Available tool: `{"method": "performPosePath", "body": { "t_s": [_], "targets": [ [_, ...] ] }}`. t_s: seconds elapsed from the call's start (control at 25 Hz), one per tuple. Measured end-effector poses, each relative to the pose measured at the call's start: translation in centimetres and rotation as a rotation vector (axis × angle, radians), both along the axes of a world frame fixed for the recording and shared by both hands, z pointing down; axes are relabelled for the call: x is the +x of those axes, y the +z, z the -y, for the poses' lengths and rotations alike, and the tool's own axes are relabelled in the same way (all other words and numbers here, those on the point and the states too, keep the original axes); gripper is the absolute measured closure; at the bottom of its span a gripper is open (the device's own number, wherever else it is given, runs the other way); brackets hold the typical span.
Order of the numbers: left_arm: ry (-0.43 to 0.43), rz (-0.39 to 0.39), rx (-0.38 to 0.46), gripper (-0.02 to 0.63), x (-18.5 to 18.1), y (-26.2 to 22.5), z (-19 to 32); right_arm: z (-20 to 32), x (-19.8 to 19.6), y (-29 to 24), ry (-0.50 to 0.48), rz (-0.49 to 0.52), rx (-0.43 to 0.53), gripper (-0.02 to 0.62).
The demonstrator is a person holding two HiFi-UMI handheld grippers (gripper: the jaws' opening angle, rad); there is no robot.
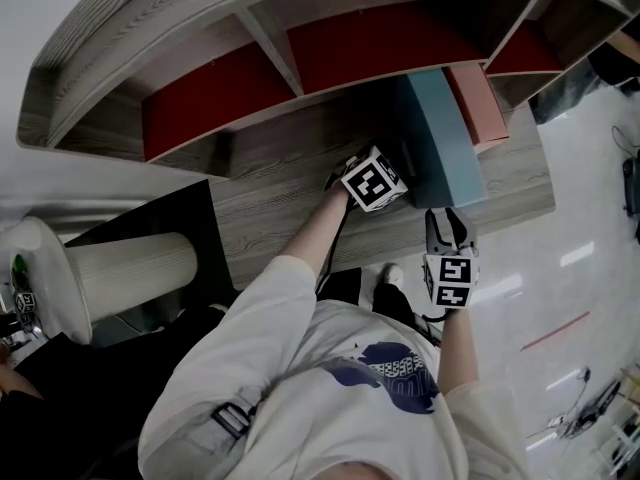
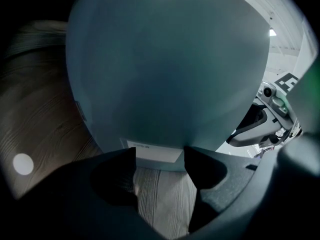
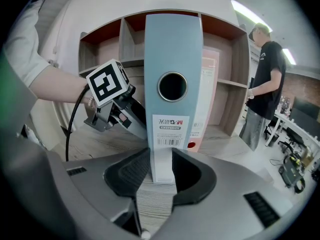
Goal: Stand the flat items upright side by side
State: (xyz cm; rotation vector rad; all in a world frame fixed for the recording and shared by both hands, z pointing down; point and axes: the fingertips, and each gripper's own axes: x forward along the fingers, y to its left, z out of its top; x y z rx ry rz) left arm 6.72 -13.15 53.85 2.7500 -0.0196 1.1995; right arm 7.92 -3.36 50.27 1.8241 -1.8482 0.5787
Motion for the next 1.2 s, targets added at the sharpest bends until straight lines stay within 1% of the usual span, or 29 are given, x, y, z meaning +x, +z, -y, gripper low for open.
{"method": "performPosePath", "body": {
  "t_s": [0.2, 0.44, 0.68, 0.88, 1.2],
  "targets": [
    [-0.023, -0.019, -0.001, 0.319, 0.8, -0.2, 1.0, 1.0, 0.8, -0.3, -0.006, -0.013, 0.008, 0.468],
    [-0.071, -0.025, -0.014, 0.319, 1.1, 0.1, 2.2, 2.3, 1.3, -0.4, -0.032, -0.02, 0.016, 0.469],
    [-0.111, -0.031, -0.01, 0.319, 1.1, 0.0, 3.5, 3.6, 1.4, -0.4, -0.046, -0.003, 0.027, 0.469],
    [-0.126, -0.042, -0.008, 0.319, 1.4, -0.1, 4.6, 4.8, 1.7, -0.6, -0.05, -0.001, 0.039, 0.469],
    [-0.145, -0.029, -0.013, 0.319, 1.5, 0.2, 5.9, 6.2, 2.2, -0.6, -0.072, -0.012, 0.047, 0.471]
  ]
}}
